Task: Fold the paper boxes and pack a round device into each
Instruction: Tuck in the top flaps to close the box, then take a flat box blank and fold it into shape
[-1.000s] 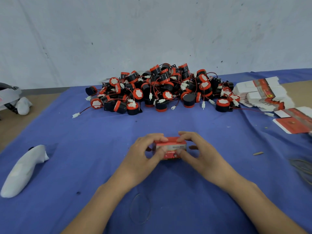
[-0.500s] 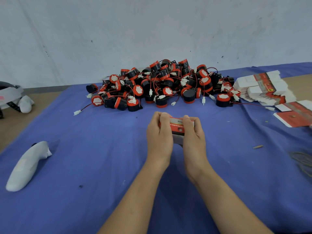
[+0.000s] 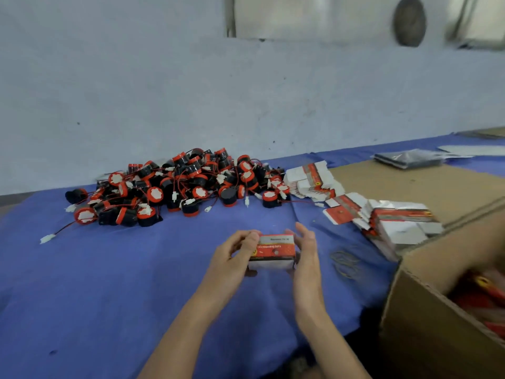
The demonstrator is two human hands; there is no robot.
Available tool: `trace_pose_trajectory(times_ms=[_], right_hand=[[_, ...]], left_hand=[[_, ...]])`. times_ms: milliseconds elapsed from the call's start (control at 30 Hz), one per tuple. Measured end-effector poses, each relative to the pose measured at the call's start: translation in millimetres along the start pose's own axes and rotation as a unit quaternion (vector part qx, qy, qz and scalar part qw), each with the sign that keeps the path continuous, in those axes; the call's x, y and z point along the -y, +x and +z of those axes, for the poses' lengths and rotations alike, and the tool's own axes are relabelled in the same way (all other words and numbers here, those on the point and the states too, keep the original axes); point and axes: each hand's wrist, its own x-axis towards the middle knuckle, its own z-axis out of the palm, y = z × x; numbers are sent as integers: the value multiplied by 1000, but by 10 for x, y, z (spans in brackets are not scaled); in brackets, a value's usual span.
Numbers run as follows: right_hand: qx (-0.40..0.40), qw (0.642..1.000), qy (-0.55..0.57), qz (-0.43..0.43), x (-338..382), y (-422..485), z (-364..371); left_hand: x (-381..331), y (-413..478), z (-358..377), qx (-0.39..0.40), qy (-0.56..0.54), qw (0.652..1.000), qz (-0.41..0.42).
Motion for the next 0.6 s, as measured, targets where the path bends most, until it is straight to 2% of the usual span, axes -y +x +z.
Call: trace_pose_trajectory(times_ms=[67, 133, 167, 233, 300, 333, 433, 533, 600], right_hand=[[-56, 998, 39, 20, 170, -81, -192], [-76, 996, 30, 27, 261, -201, -348], [-71, 997, 8, 31, 278, -271, -409], [-48, 997, -49, 37, 291, -393, -497], [-18, 995, -92, 27, 311, -479, -541], [-5, 994, -111, 18, 321, -504, -546], [15, 991, -131, 12, 308, -513, -513], [27, 989, -147, 12, 203, -457, -459], [36, 985, -170, 0, 91, -402, -413]], left_hand=[[-295, 55, 277, -50, -73, 996, -27], [-711, 80, 611, -46, -148, 987, -33], [-944, 75, 793, -13, -176, 984, -21], [-1419, -12, 1140, 120, -203, 972, 20], [-1773, -129, 1372, 253, -138, 955, 70], [-1877, -175, 1430, 282, -101, 950, 91], [-1864, -168, 1361, 252, -52, 959, 120], [-1450, -60, 958, 163, -7, 982, 95], [-1037, 15, 576, 112, 66, 989, 65]])
